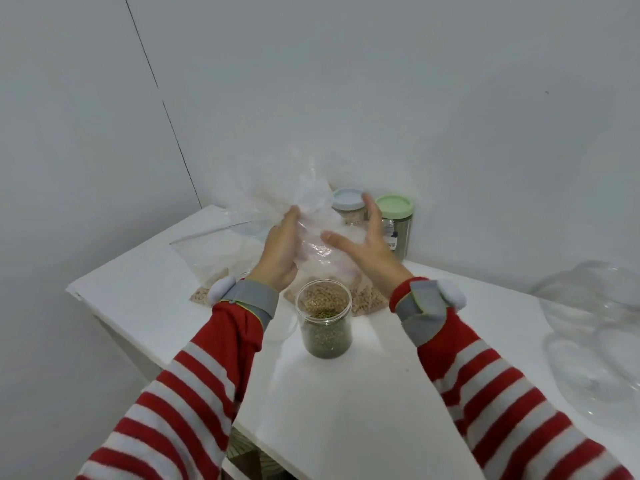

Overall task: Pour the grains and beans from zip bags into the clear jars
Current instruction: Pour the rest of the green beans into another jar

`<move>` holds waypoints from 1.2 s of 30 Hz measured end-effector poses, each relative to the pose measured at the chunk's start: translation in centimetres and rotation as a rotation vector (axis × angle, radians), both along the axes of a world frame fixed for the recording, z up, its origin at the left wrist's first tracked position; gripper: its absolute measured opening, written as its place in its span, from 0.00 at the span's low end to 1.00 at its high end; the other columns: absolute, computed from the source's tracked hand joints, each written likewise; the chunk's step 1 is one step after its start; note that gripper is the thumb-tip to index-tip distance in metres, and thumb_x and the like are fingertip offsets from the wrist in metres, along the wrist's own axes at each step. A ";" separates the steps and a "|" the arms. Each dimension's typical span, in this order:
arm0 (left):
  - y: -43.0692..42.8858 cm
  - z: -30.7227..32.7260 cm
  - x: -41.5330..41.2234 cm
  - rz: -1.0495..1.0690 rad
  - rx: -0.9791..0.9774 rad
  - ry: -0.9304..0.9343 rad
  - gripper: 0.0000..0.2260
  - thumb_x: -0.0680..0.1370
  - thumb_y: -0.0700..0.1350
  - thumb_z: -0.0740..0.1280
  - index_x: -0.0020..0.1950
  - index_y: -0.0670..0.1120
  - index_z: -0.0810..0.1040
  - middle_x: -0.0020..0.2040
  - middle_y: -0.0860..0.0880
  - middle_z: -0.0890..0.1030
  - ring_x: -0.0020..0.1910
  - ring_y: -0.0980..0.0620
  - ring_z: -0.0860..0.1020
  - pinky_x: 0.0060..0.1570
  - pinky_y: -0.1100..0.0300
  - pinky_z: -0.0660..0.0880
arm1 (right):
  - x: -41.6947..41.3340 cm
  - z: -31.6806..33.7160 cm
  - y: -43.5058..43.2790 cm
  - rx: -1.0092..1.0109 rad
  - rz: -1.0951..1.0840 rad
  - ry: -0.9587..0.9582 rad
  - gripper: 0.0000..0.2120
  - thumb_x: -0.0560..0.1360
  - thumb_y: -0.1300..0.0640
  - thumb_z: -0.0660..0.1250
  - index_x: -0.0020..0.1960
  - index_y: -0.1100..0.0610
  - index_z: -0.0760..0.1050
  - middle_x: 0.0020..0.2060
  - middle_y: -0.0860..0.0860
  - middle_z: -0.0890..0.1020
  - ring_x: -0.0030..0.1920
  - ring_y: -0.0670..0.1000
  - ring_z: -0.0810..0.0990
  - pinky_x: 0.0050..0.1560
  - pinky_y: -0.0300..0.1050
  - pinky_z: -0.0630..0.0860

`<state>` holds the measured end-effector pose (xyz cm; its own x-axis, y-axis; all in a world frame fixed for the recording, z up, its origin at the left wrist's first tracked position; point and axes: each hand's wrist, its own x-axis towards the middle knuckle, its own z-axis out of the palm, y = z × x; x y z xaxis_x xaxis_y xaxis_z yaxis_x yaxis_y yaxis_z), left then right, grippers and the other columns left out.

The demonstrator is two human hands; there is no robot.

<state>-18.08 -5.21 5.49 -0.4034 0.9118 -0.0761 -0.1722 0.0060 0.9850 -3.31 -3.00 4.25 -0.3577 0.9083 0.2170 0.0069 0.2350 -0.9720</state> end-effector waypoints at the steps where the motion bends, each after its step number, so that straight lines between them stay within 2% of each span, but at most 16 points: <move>1: 0.2 0.1 0.1 -0.008 -0.015 0.156 0.13 0.82 0.50 0.59 0.58 0.43 0.76 0.52 0.44 0.81 0.51 0.46 0.80 0.54 0.50 0.76 | -0.2 0.5 0.4 -0.183 0.076 0.156 0.44 0.74 0.58 0.73 0.77 0.41 0.47 0.74 0.51 0.61 0.71 0.56 0.68 0.69 0.58 0.69; 3: 0.2 0.1 0.1 -0.034 0.099 0.504 0.17 0.81 0.41 0.58 0.70 0.45 0.66 0.61 0.44 0.76 0.62 0.45 0.75 0.63 0.52 0.72 | -0.3 2.1 0.7 -0.447 0.178 0.379 0.37 0.77 0.71 0.64 0.78 0.49 0.52 0.68 0.61 0.73 0.56 0.57 0.80 0.52 0.55 0.81; 5: 0.3 -0.2 -0.4 -0.097 0.297 0.764 0.34 0.75 0.35 0.59 0.77 0.51 0.50 0.73 0.46 0.64 0.74 0.46 0.63 0.73 0.53 0.62 | -0.7 3.7 1.1 -0.580 0.209 0.464 0.18 0.77 0.74 0.56 0.65 0.62 0.68 0.56 0.67 0.80 0.46 0.57 0.83 0.40 0.50 0.84; 7: -0.1 0.5 -0.3 -0.174 0.399 0.879 0.35 0.73 0.33 0.61 0.77 0.52 0.53 0.75 0.50 0.60 0.75 0.55 0.57 0.74 0.63 0.57 | -0.9 4.7 1.7 -0.681 0.202 0.534 0.12 0.79 0.72 0.53 0.54 0.66 0.73 0.49 0.63 0.82 0.49 0.57 0.83 0.45 0.51 0.82; 9: -0.8 1.6 -0.1 -0.300 0.354 0.914 0.27 0.78 0.34 0.61 0.75 0.52 0.61 0.75 0.49 0.63 0.72 0.60 0.59 0.67 0.72 0.59 | -0.7 5.3 2.5 -0.759 0.238 0.672 0.14 0.79 0.70 0.50 0.53 0.67 0.75 0.49 0.62 0.80 0.50 0.58 0.82 0.53 0.52 0.79; 11: -1.1 2.3 -0.7 -0.374 0.255 1.044 0.26 0.79 0.47 0.64 0.75 0.51 0.62 0.74 0.48 0.66 0.71 0.55 0.63 0.65 0.63 0.62 | -0.3 5.5 2.6 -0.777 0.258 0.729 0.13 0.77 0.68 0.51 0.51 0.67 0.74 0.43 0.61 0.79 0.42 0.58 0.80 0.57 0.52 0.77; 13: -1.0 2.4 -1.9 -0.356 0.240 1.191 0.36 0.72 0.60 0.68 0.75 0.50 0.60 0.67 0.49 0.73 0.63 0.51 0.72 0.59 0.57 0.69 | 0.1 4.9 2.1 -0.704 0.318 0.632 0.12 0.76 0.64 0.52 0.51 0.65 0.73 0.38 0.58 0.79 0.37 0.55 0.79 0.51 0.48 0.76; 15: -0.5 2.1 -3.3 -0.367 0.303 1.254 0.36 0.71 0.61 0.67 0.74 0.47 0.63 0.62 0.47 0.78 0.55 0.49 0.78 0.51 0.59 0.72 | 0.2 2.4 1.9 -0.532 0.331 0.337 0.14 0.75 0.57 0.56 0.56 0.62 0.73 0.46 0.57 0.81 0.41 0.52 0.80 0.46 0.45 0.77; 18: 0.7 1.6 -6.0 -0.195 0.371 1.355 0.22 0.76 0.45 0.67 0.68 0.40 0.73 0.59 0.40 0.79 0.59 0.41 0.78 0.52 0.65 0.66 | 1.3 -3.9 1.9 -0.328 0.271 -0.152 0.39 0.69 0.39 0.71 0.75 0.43 0.59 0.69 0.50 0.69 0.63 0.51 0.74 0.65 0.55 0.71; 20: 1.8 1.7 -8.4 -0.077 0.329 1.280 0.19 0.72 0.41 0.67 0.62 0.39 0.78 0.57 0.39 0.78 0.57 0.41 0.77 0.52 0.69 0.67 | 1.5 -7.8 0.5 -0.258 0.323 -0.342 0.55 0.63 0.44 0.81 0.77 0.39 0.47 0.74 0.47 0.61 0.72 0.50 0.65 0.73 0.56 0.63; 24: 4.4 1.7 -11.8 -0.017 0.157 0.935 0.14 0.68 0.43 0.65 0.52 0.42 0.78 0.44 0.44 0.81 0.36 0.49 0.80 0.34 0.57 0.78 | -0.9 -12.7 -0.8 -0.158 0.315 -0.299 0.52 0.60 0.60 0.84 0.72 0.43 0.55 0.67 0.42 0.69 0.67 0.36 0.68 0.72 0.41 0.65; 28: 9.2 1.4 -15.2 0.154 0.116 0.994 0.09 0.75 0.40 0.61 0.54 0.46 0.72 0.45 0.48 0.78 0.42 0.48 0.76 0.39 0.67 0.73 | -2.7 -12.8 0.6 -0.140 0.342 -0.314 0.51 0.61 0.61 0.83 0.73 0.46 0.55 0.63 0.38 0.70 0.59 0.24 0.67 0.57 0.19 0.63; 30: 12.4 1.2 -17.7 0.144 0.071 1.053 0.09 0.72 0.47 0.61 0.47 0.48 0.78 0.45 0.46 0.81 0.46 0.44 0.79 0.49 0.55 0.77 | -3.7 -12.9 1.5 -0.168 0.376 -0.315 0.52 0.61 0.61 0.83 0.73 0.45 0.54 0.65 0.39 0.70 0.62 0.26 0.67 0.60 0.22 0.64; 32: 16.7 0.4 -20.4 0.156 0.047 1.090 0.14 0.69 0.52 0.61 0.43 0.50 0.83 0.46 0.43 0.83 0.49 0.40 0.80 0.54 0.44 0.77 | -4.5 -12.9 2.5 -0.207 0.403 -0.355 0.54 0.60 0.58 0.84 0.74 0.42 0.54 0.67 0.41 0.69 0.67 0.35 0.67 0.70 0.35 0.64; 34: 19.7 -0.5 -21.1 0.150 -0.006 1.164 0.12 0.71 0.47 0.63 0.48 0.47 0.84 0.51 0.39 0.80 0.52 0.40 0.79 0.58 0.51 0.74 | -4.9 -12.9 3.3 -0.242 0.446 -0.426 0.55 0.60 0.55 0.84 0.75 0.40 0.52 0.69 0.40 0.68 0.70 0.39 0.65 0.74 0.41 0.60; 36: 22.4 -1.8 -21.2 0.150 -0.062 1.255 0.14 0.73 0.34 0.64 0.55 0.42 0.80 0.56 0.38 0.76 0.54 0.41 0.76 0.52 0.59 0.70 | -5.0 -13.0 4.4 -0.271 0.486 -0.500 0.57 0.59 0.52 0.84 0.75 0.39 0.51 0.70 0.39 0.67 0.72 0.40 0.64 0.76 0.43 0.58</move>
<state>-39.32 17.19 3.67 -0.3279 0.8595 0.3921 0.8749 0.1197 0.4694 -8.35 1.41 -8.73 -0.7299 0.6210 -0.2856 0.4198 0.0775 -0.9043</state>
